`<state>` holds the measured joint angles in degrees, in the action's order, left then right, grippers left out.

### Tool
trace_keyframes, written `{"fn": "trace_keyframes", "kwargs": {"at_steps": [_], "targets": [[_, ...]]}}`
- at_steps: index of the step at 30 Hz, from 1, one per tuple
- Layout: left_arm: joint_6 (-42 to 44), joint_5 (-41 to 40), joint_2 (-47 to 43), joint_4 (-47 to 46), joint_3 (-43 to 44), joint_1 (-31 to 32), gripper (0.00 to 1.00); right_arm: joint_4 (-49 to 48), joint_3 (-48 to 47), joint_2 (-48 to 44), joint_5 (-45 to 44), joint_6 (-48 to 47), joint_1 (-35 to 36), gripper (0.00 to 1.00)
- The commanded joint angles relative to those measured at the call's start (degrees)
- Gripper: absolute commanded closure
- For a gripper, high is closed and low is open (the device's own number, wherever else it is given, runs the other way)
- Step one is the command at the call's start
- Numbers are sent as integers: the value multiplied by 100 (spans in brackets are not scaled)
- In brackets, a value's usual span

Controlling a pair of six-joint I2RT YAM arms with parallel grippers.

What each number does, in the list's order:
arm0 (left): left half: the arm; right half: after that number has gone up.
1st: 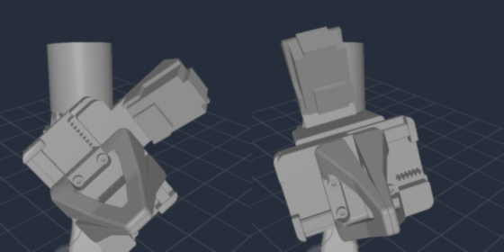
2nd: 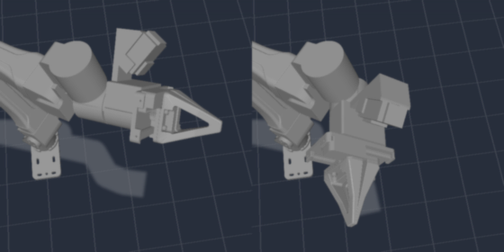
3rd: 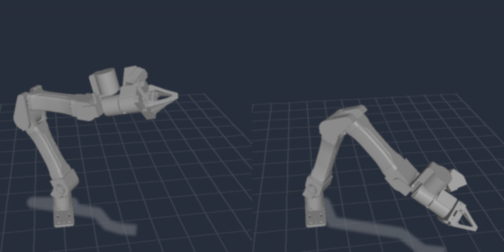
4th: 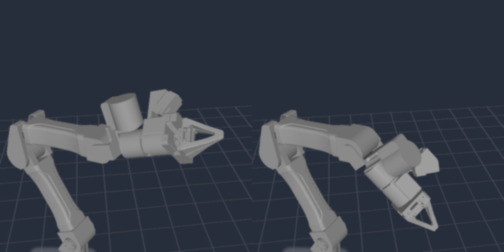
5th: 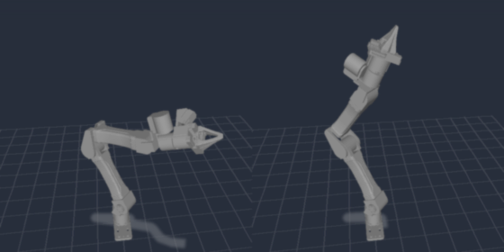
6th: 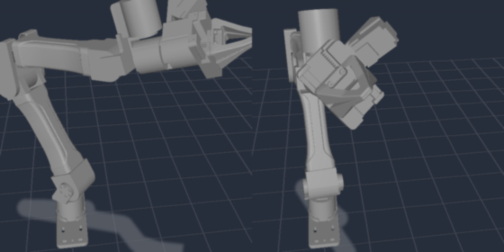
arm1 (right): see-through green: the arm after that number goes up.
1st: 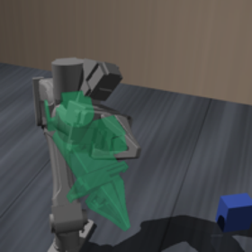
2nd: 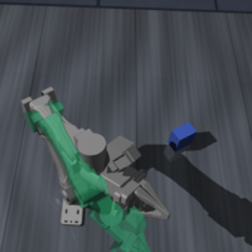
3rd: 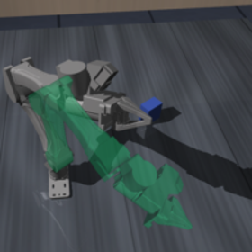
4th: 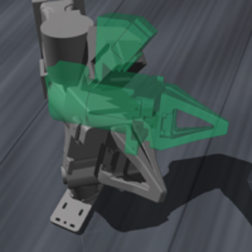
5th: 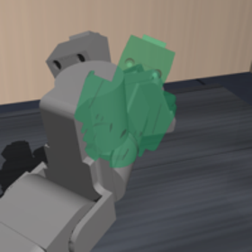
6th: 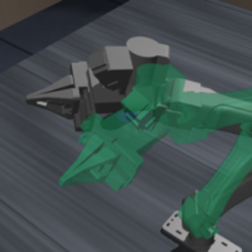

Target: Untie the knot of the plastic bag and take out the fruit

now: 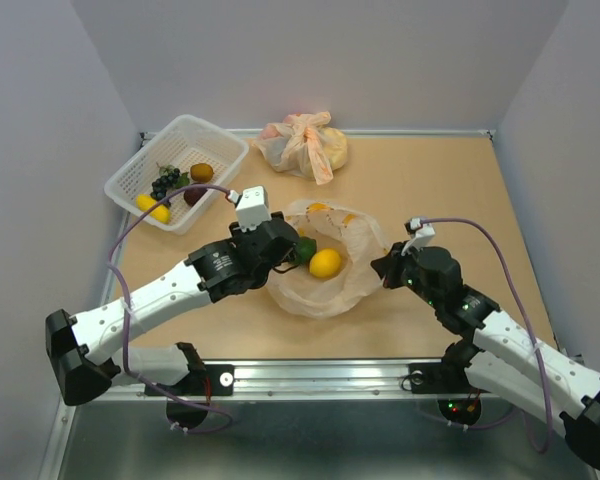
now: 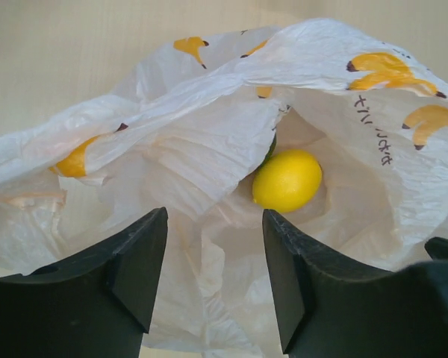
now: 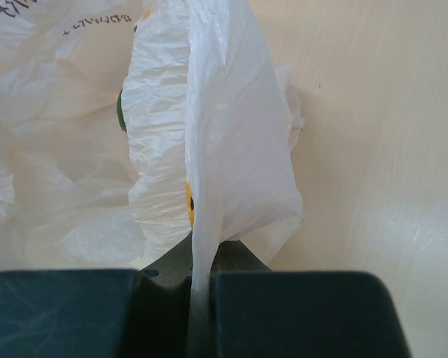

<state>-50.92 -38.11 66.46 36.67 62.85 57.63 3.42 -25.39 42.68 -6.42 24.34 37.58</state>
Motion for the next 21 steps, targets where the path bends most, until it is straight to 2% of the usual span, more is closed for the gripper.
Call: {"fn": "trace_keyframes", "kwargs": {"at_steps": [1, 8, 13, 17, 21], "targets": [[644, 110, -264, 34, 298, -32, 33, -123, -72, 4, -158, 141, 21, 100], [1654, 488, -397, -554, 499, 573, 30, 97, -63, 48, -360, 150, 21, 100], [2540, 717, -72, -1519, 554, 978, 30, 299, -133, 109, -413, 115, 12, 100], [3130, 1024, 182, -2206, 474, 987, 29, 483, -247, 83, -492, 115, 30, 100], [3412, 1183, 604, -2348, 623, 979, 29, 651, -370, 127, -510, 106, 21, 100]]}}
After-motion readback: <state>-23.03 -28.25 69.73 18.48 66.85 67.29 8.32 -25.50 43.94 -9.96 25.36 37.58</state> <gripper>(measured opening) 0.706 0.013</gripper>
